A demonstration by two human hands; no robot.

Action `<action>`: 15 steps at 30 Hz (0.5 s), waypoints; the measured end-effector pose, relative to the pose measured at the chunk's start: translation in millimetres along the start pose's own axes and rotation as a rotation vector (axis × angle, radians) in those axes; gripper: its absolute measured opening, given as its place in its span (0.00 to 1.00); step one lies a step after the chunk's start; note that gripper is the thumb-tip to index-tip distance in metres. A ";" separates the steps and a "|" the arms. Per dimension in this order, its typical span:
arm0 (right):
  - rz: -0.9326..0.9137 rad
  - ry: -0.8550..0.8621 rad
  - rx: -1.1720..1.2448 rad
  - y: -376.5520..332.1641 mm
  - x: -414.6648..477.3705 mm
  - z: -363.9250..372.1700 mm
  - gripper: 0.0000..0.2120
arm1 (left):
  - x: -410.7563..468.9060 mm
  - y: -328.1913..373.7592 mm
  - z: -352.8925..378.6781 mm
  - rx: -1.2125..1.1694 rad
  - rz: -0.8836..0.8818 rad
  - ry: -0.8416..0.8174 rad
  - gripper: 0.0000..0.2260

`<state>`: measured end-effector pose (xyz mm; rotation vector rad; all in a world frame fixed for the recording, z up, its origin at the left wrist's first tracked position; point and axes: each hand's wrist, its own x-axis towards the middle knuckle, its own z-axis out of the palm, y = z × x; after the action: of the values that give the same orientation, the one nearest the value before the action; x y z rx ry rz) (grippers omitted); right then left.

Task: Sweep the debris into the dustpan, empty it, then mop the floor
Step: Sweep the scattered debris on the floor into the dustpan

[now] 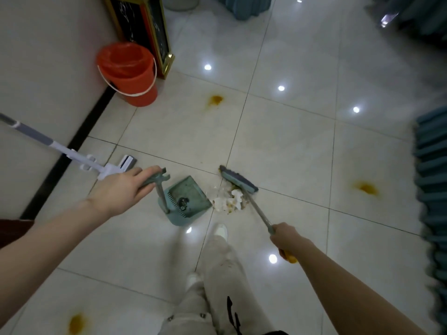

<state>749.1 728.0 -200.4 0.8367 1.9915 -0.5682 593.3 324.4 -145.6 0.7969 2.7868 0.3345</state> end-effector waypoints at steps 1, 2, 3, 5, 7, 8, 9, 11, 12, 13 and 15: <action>-0.010 0.003 -0.030 5.7 -8.4 8.5 0.13 | -11.4 1.4 2.1 -0.028 -0.002 -0.007 0.21; -0.019 0.004 -0.055 11.3 -17.8 15.2 0.13 | -22.4 3.3 3.9 -0.029 0.003 0.005 0.20; -0.031 0.004 -0.076 16.2 -26.3 20.3 0.12 | -33.3 5.5 4.7 -0.011 0.008 0.024 0.20; -0.062 0.004 -0.112 23.5 -43.3 24.9 0.12 | -53.5 11.1 3.4 0.033 0.007 0.075 0.19; -0.079 0.003 -0.121 27.6 -56.2 22.1 0.13 | -71.6 15.1 3.7 0.067 0.000 0.098 0.19; -0.085 0.009 -0.117 28.6 -61.2 17.3 0.13 | -79.2 17.1 3.5 0.073 -0.011 0.098 0.20; -0.097 0.026 -0.116 28.7 -65.2 10.1 0.14 | -86.1 18.2 4.3 0.076 -0.026 0.093 0.20; -0.126 0.048 -0.100 26.1 -71.7 -7.8 0.14 | -99.8 18.6 7.9 0.083 -0.059 0.094 0.20; -0.135 0.054 -0.066 24.0 -74.4 -17.4 0.15 | -106.4 19.4 10.2 0.088 -0.071 0.096 0.20; -0.137 0.059 -0.026 21.4 -74.8 -26.3 0.16 | -112.5 20.8 12.4 0.087 -0.078 0.100 0.21; -0.123 0.051 0.056 12.9 -70.7 -42.3 0.17 | -123.0 24.6 17.6 0.063 -0.089 0.113 0.24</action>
<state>762.8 740.6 -119.2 0.7732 2.0923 -0.6817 712.0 280.9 -137.0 0.6847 2.9404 0.2855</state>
